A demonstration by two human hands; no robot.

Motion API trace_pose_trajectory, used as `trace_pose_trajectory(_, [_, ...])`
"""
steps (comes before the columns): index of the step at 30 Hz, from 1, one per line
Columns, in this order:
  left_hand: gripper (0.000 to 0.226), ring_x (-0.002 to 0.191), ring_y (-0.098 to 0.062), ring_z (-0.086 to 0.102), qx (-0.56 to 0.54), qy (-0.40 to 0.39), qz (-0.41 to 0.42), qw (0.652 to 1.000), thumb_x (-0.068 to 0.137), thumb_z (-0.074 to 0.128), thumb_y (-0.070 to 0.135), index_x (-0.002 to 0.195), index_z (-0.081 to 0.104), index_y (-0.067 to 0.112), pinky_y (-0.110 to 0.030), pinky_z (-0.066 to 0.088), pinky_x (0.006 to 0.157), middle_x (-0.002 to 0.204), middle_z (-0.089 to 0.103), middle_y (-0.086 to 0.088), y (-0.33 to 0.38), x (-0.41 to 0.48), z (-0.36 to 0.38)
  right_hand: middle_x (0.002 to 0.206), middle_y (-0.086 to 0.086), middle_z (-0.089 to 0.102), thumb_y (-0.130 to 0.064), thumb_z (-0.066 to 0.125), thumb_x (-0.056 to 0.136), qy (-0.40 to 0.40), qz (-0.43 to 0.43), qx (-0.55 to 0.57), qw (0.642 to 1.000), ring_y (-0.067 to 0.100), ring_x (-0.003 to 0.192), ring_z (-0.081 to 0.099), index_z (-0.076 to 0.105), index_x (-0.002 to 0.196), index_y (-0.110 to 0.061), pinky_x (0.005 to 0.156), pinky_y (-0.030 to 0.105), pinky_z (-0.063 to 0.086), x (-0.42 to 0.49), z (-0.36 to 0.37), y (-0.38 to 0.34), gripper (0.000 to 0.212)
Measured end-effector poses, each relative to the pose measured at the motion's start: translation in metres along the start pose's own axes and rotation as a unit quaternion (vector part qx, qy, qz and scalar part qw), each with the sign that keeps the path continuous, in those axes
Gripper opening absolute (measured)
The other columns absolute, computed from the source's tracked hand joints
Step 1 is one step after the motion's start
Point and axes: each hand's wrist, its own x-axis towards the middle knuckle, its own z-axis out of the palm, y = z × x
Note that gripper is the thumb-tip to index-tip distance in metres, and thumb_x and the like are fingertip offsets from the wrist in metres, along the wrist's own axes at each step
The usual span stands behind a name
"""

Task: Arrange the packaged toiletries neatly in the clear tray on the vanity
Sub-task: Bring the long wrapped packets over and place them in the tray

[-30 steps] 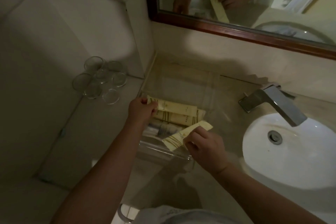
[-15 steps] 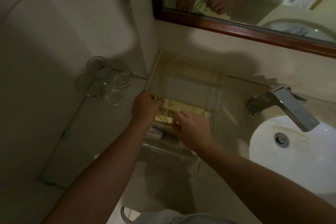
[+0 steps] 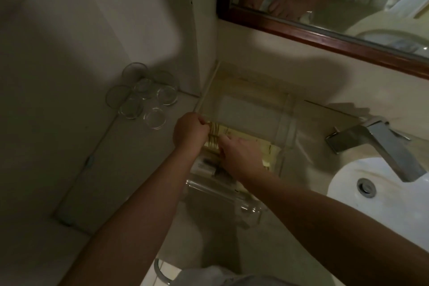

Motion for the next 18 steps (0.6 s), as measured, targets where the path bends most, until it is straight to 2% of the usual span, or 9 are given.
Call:
trace_pose_trajectory(3, [0.021, 0.087, -0.030, 0.063, 0.006, 0.049, 0.035, 0.998, 0.083, 0.052, 0.023, 0.088, 0.070, 0.012, -0.029, 0.040, 0.065, 0.092, 0.069, -0.010, -0.002, -0.010, -0.003, 0.083, -0.004, 0.056, -0.040, 0.054, 0.089, 0.004, 0.006, 0.019, 1.000, 0.019, 0.062, 0.047, 0.049, 0.093, -0.024, 0.047, 0.026, 0.029, -0.001, 0.000, 0.003, 0.017])
trace_pose_trajectory(5, [0.023, 0.085, -0.028, 0.060, 0.001, 0.073, 0.110, 0.991, 0.087, 0.047, 0.017, 0.091, 0.068, 0.008, -0.032, 0.041, 0.067, 0.092, 0.066, -0.012, -0.006, -0.021, -0.004, 0.087, -0.006, 0.061, -0.042, 0.052, 0.089, 0.017, 0.024, 0.016, 0.999, 0.016, 0.064, 0.049, 0.052, 0.093, -0.026, 0.050, 0.028, 0.036, -0.007, -0.001, 0.009, 0.017])
trace_pose_trajectory(8, [0.024, 0.091, -0.024, 0.060, -0.014, 0.014, 0.234, 0.972, 0.086, 0.047, 0.008, 0.098, 0.068, 0.008, -0.033, 0.048, 0.077, 0.099, 0.065, -0.010, -0.018, -0.040, -0.002, 0.088, -0.006, 0.062, -0.043, 0.054, 0.088, 0.063, 0.068, 0.020, 0.996, 0.016, 0.068, 0.051, 0.055, 0.092, -0.026, 0.053, 0.028, 0.036, -0.023, -0.001, 0.025, 0.018])
trace_pose_trajectory(10, [0.032, 0.106, -0.026, 0.060, 0.010, -0.025, 0.283, 0.959, 0.086, 0.046, 0.008, 0.109, 0.068, 0.007, -0.034, 0.047, 0.091, 0.115, 0.066, -0.012, -0.028, -0.049, 0.004, 0.092, -0.004, 0.063, -0.047, 0.060, 0.083, 0.085, 0.081, 0.002, 0.993, 0.019, 0.077, 0.056, 0.056, 0.093, -0.026, 0.059, 0.030, 0.039, -0.035, 0.003, 0.040, 0.023])
trace_pose_trajectory(13, [0.044, 0.128, -0.033, 0.048, 0.065, -0.070, 0.299, 0.950, 0.085, 0.042, 0.019, 0.123, 0.061, 0.007, -0.041, 0.037, 0.107, 0.134, 0.057, -0.013, -0.037, -0.057, 0.013, 0.096, -0.001, 0.062, -0.052, 0.063, 0.079, 0.097, 0.103, -0.029, 0.990, 0.022, 0.087, 0.056, 0.060, 0.098, -0.025, 0.070, 0.034, 0.046, -0.053, 0.010, 0.058, 0.034])
trace_pose_trajectory(18, [0.052, 0.142, -0.031, 0.025, 0.163, -0.106, 0.283, 0.939, 0.093, 0.044, 0.031, 0.141, 0.040, 0.013, -0.042, 0.027, 0.114, 0.153, 0.034, -0.004, -0.040, -0.062, 0.017, 0.102, 0.000, 0.060, -0.054, 0.064, 0.079, 0.102, 0.128, -0.031, 0.986, 0.022, 0.094, 0.054, 0.060, 0.108, -0.024, 0.078, 0.034, 0.045, -0.067, 0.011, 0.068, 0.042])
